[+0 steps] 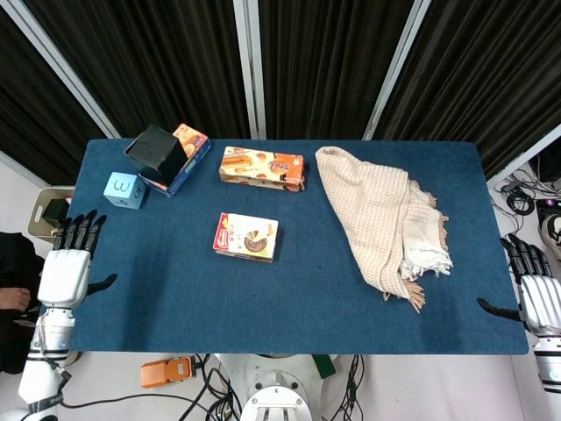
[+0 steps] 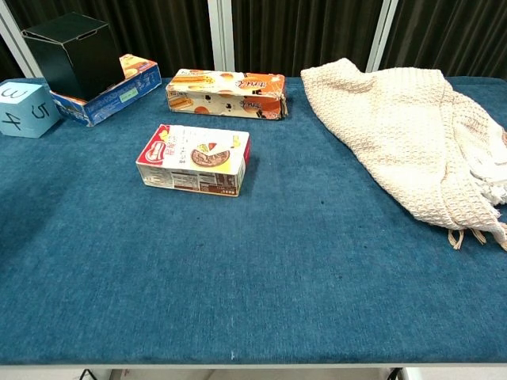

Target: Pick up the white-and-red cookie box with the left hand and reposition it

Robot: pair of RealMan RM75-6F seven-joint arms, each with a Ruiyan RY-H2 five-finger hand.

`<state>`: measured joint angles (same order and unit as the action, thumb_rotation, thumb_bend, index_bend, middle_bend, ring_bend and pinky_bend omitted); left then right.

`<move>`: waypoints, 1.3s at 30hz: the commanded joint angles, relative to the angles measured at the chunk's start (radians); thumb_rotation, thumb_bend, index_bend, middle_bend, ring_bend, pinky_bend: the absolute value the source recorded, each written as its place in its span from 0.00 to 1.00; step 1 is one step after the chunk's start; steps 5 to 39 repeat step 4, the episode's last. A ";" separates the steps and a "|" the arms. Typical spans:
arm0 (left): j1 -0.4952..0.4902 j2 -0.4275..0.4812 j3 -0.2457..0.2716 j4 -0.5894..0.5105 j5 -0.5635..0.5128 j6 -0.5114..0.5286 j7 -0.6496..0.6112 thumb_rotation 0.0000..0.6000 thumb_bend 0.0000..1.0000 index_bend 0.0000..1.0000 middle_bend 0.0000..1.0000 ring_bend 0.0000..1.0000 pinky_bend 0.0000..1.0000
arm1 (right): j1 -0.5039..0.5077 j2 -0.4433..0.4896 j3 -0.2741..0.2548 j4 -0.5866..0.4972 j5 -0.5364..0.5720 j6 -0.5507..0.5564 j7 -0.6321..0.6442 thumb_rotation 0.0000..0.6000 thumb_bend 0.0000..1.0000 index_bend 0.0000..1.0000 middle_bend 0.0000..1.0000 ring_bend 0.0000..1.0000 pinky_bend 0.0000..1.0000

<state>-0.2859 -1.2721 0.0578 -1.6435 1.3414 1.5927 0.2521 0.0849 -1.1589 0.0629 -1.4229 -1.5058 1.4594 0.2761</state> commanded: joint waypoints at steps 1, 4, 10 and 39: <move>0.058 0.024 0.044 -0.009 0.040 0.032 -0.010 1.00 0.00 0.01 0.01 0.00 0.00 | -0.003 0.000 -0.001 -0.016 -0.003 0.008 -0.035 1.00 0.15 0.00 0.04 0.00 0.00; 0.097 0.024 0.053 -0.014 0.052 0.056 0.000 1.00 0.00 0.01 0.01 0.00 0.00 | -0.004 -0.001 -0.002 -0.033 -0.005 0.013 -0.061 1.00 0.15 0.00 0.04 0.00 0.00; 0.097 0.024 0.053 -0.014 0.052 0.056 0.000 1.00 0.00 0.01 0.01 0.00 0.00 | -0.004 -0.001 -0.002 -0.033 -0.005 0.013 -0.061 1.00 0.15 0.00 0.04 0.00 0.00; 0.097 0.024 0.053 -0.014 0.052 0.056 0.000 1.00 0.00 0.01 0.01 0.00 0.00 | -0.004 -0.001 -0.002 -0.033 -0.005 0.013 -0.061 1.00 0.15 0.00 0.04 0.00 0.00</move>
